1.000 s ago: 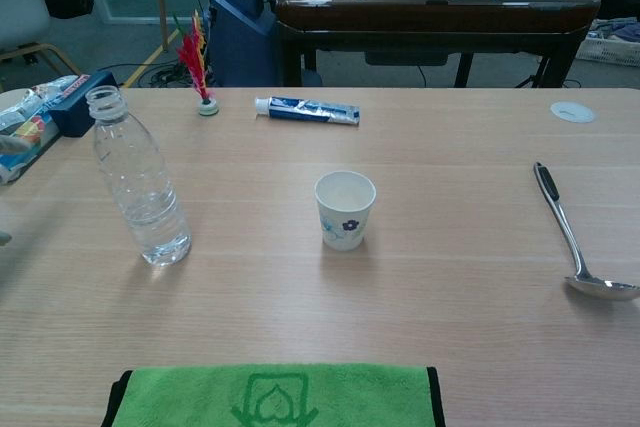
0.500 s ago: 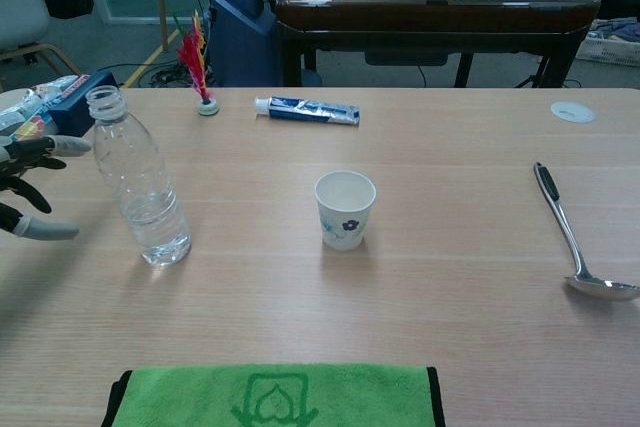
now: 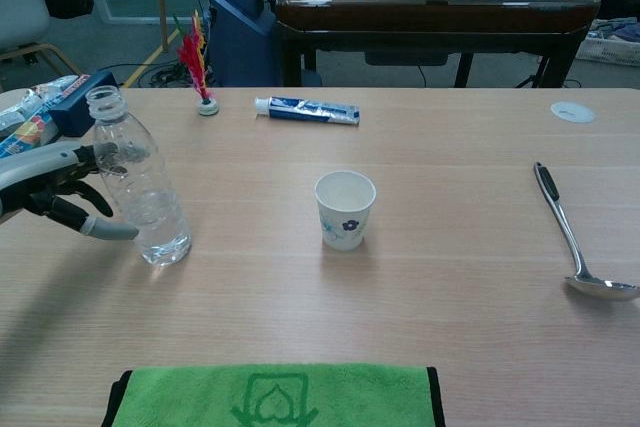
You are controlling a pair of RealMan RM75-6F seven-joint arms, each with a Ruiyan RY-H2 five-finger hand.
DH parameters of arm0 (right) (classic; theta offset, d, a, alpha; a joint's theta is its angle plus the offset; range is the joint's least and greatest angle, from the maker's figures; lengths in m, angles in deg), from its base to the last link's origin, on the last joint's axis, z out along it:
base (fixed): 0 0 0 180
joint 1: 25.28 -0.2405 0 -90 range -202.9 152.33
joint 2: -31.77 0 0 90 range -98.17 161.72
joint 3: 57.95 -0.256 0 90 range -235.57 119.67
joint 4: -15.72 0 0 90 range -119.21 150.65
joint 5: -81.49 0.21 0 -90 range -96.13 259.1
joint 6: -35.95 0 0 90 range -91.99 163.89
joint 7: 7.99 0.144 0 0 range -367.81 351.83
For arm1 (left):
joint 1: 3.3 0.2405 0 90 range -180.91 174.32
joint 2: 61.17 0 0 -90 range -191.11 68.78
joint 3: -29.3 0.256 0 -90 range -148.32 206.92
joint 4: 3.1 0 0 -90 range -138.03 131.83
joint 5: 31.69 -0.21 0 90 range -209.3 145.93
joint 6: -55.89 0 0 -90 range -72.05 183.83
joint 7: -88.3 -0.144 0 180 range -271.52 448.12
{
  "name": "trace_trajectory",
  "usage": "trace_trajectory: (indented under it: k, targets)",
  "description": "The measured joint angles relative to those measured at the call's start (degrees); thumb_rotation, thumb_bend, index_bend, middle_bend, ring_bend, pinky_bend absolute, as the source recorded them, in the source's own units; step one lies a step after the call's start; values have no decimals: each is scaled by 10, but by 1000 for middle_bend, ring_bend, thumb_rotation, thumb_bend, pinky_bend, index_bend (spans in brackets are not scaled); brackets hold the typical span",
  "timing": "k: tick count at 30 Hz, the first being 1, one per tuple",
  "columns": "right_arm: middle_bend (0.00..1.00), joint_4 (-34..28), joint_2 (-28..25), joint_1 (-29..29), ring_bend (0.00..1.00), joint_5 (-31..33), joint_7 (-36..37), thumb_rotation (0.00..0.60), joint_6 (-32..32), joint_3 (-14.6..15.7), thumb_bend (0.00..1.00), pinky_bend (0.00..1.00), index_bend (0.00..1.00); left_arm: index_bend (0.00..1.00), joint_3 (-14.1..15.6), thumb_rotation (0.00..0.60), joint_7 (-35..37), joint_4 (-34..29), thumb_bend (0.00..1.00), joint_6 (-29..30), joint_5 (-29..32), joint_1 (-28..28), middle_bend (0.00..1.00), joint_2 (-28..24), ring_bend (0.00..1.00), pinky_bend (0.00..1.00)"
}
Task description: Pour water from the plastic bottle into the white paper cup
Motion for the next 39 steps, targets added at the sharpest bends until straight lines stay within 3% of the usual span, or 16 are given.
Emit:
trace_trajectory:
  k: [7,14,24,33,39]
  targets:
    - [414,0,-1,0,324,2,2,600,-2,0,173,438,351,0,-3,600,-15,-1,20,2,11,-9,8,18,75,295]
    - [414,-1,-2,0,323,0,4,600,-1,0,174,438,351,5,-11,600,-75,11,20,54,31,-11,29,73,93,295]
    - [414,-1,-4,1,324,0,7,600,-1,0,174,438,351,119,-28,600,-96,59,20,107,41,-11,97,136,156,295]
    - [414,0,-2,1,323,1,5,600,-4,1,174,438,351,172,-38,600,-102,53,20,88,64,-13,113,135,170,295]
    - [414,1,-1,0,324,1,4,600,-5,0,174,438,351,193,-40,600,-92,49,20,77,68,-15,120,132,178,225]
